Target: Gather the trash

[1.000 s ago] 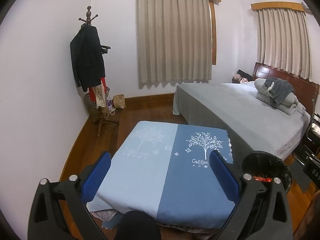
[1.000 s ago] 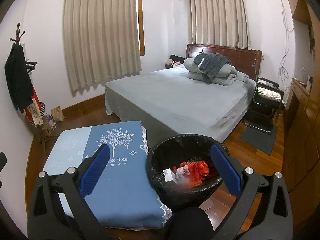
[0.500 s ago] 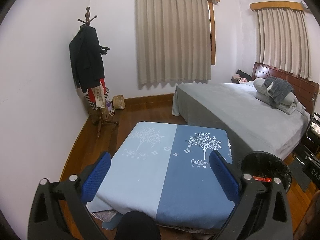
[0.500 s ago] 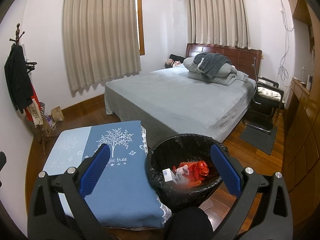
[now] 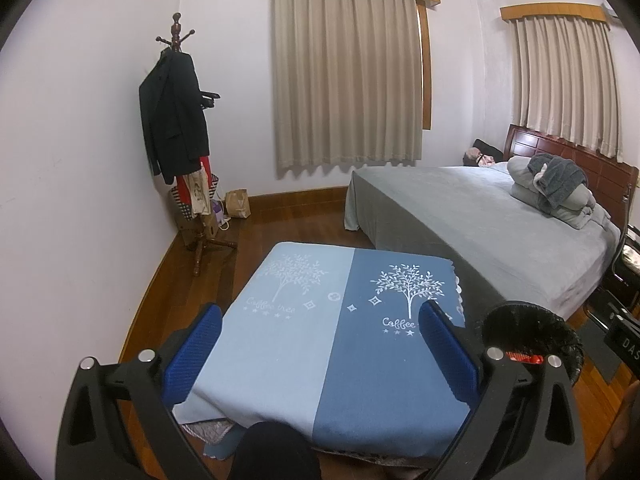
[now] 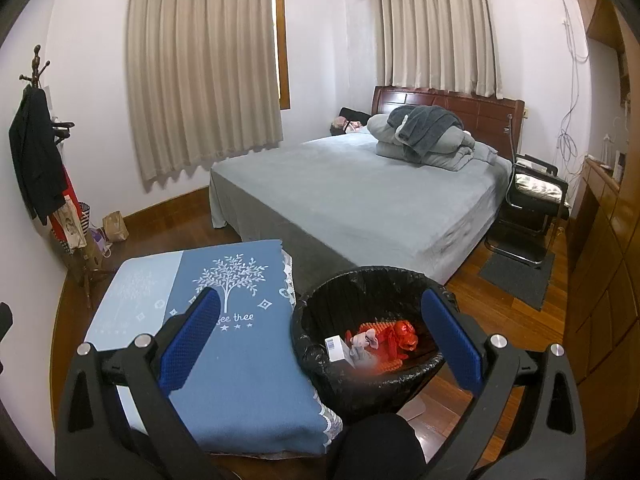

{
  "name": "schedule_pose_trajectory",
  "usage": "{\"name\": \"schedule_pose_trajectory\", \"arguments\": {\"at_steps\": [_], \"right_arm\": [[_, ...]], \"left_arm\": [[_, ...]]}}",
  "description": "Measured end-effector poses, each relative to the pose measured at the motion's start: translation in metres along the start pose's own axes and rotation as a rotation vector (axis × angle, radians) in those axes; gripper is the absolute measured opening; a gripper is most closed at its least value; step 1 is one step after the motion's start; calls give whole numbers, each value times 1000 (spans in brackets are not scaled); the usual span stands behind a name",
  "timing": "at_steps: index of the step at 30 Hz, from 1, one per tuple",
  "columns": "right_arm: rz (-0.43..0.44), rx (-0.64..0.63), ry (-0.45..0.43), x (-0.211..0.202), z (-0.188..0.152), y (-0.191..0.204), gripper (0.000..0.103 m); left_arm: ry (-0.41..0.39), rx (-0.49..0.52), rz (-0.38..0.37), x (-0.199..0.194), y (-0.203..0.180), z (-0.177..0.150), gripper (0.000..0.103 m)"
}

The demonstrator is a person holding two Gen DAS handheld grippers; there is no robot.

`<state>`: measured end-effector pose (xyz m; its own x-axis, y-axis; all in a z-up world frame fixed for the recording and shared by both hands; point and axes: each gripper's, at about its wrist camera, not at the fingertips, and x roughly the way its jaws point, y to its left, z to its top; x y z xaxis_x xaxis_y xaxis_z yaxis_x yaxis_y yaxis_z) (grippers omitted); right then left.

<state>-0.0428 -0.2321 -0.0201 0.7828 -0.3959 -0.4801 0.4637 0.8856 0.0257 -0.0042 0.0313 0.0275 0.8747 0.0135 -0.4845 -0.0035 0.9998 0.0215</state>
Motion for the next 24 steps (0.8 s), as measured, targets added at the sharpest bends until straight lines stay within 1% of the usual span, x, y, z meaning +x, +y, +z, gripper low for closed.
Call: {"name": "schedule_pose_trajectory", "arguments": {"at_steps": [24], "right_arm": [[-1,0,1,0,1,0,98]], "left_arm": [[6,8,-6,2,4,-3,97]]}}
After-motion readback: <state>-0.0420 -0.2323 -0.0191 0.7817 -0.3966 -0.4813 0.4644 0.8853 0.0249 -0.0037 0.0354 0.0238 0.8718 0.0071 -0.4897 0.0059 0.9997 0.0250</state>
